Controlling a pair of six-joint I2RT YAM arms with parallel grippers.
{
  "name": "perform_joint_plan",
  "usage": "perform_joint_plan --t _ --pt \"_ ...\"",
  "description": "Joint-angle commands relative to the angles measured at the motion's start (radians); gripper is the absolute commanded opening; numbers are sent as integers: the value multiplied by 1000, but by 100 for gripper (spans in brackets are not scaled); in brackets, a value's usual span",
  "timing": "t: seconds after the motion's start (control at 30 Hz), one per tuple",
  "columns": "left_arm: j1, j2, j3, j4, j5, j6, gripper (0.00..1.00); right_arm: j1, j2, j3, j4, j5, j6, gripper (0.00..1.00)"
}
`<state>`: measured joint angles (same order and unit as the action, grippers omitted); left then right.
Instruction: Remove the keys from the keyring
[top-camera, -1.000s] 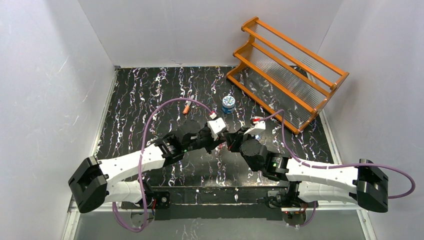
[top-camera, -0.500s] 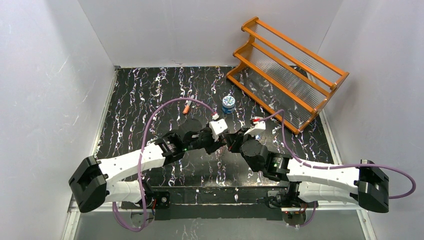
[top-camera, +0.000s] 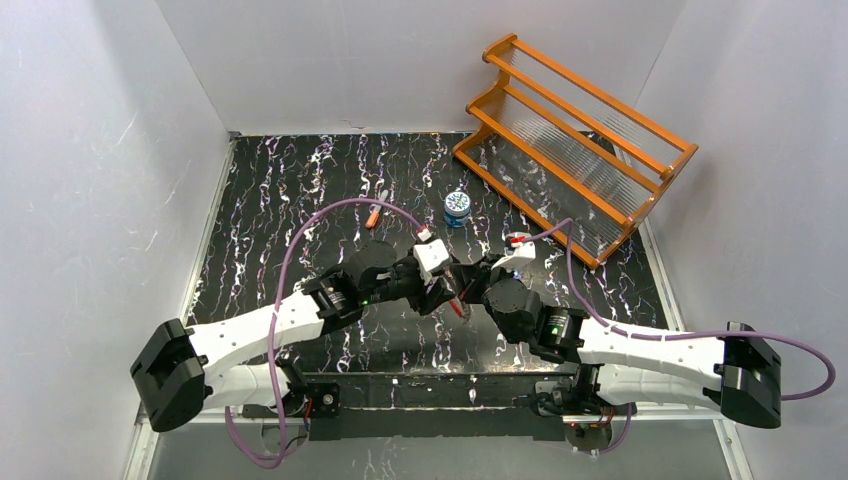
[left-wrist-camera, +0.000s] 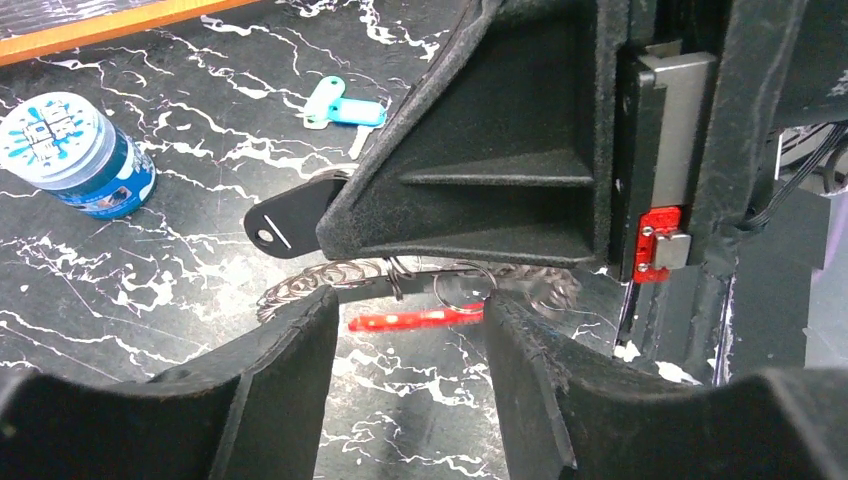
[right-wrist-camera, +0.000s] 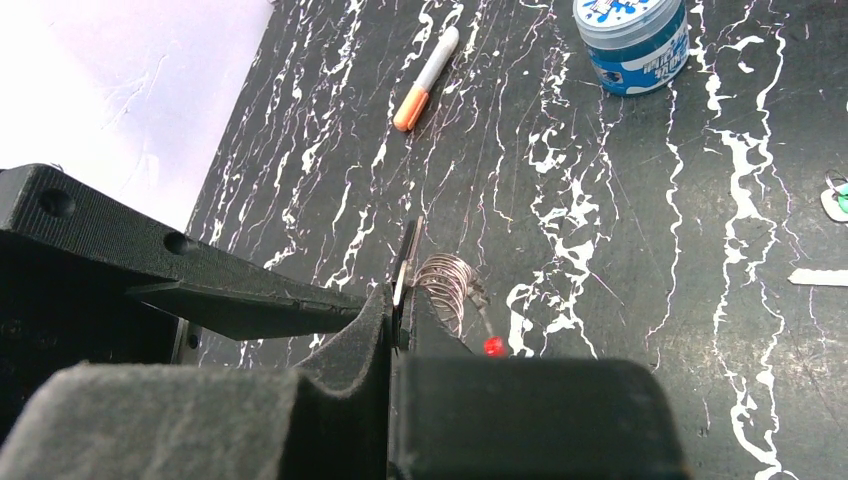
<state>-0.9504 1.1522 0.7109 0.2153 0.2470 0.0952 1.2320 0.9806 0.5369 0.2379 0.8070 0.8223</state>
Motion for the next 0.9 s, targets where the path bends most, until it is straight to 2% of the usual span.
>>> perform_joint_plan --t 0.0,0.3,0.57,0.87 --pt "4 -55 -41 79 -10 -29 54 4 -18 44 48 47 -11 1" --pt "5 -65 -52 121 -232 -161 50 4 -18 40 59 44 -15 1" --pt "12 -26 -44 160 -189 -201 42 4 -4 43 75 34 -14 1" --pt "13 -10 -54 179 -146 -189 38 4 17 46 88 10 -1 1"
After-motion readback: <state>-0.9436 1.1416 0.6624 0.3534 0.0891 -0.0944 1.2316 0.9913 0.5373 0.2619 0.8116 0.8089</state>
